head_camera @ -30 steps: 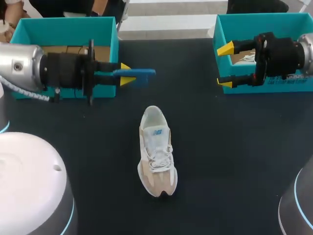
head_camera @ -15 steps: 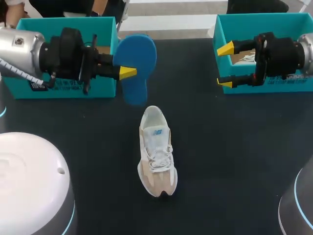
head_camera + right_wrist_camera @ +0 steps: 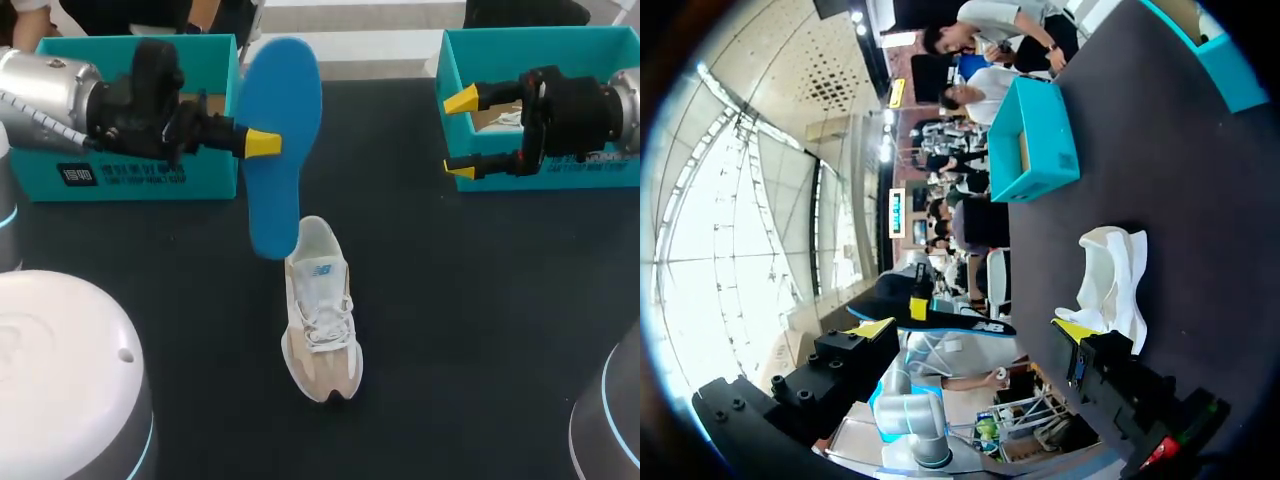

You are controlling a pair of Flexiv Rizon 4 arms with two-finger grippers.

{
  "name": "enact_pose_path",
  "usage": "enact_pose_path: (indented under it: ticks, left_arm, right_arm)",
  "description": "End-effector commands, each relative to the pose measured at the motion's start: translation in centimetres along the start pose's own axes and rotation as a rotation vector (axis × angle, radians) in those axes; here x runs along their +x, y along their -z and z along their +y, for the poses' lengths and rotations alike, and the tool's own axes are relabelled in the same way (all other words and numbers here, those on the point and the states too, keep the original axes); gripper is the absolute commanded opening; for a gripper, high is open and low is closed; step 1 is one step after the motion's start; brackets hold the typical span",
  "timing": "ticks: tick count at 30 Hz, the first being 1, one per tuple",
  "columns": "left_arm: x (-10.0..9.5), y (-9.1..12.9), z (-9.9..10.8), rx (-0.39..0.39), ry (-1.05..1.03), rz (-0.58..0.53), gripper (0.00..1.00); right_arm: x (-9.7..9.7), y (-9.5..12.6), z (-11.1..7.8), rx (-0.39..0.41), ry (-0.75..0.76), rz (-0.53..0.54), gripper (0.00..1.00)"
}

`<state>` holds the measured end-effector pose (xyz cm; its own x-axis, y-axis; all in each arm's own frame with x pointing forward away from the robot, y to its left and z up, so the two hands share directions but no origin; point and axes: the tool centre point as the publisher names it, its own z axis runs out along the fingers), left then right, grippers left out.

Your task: Take the shoe out of the shoebox, open the shoe tongue, remove and reinsert the insole, then place the shoe into the shoebox

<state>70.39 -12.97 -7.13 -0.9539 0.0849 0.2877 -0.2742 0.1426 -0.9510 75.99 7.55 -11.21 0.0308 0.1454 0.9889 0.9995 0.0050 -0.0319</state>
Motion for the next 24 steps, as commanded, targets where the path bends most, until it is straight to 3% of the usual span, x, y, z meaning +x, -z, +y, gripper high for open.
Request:
enact_pose_path:
  ticks: [1, 14, 24]
  left_arm:
    - [-1.0, -0.8, 1.0, 0.075, 0.544, -0.015, 0.00]
    - [-2.6, -2.7, 3.4, 0.172, 0.969, 0.069, 0.00]
    - [-3.1, -3.0, 4.5, 0.152, 1.155, 0.113, 0.00]
  right_arm:
    - [0.0, -0.1, -0.1, -0.002, -0.001, -0.001, 1.00]
    - [0.0, -0.1, -0.1, -0.002, -0.001, -0.001, 1.00]
    - [0.0, -0.1, -0.1, -0.002, -0.001, -0.001, 1.00]
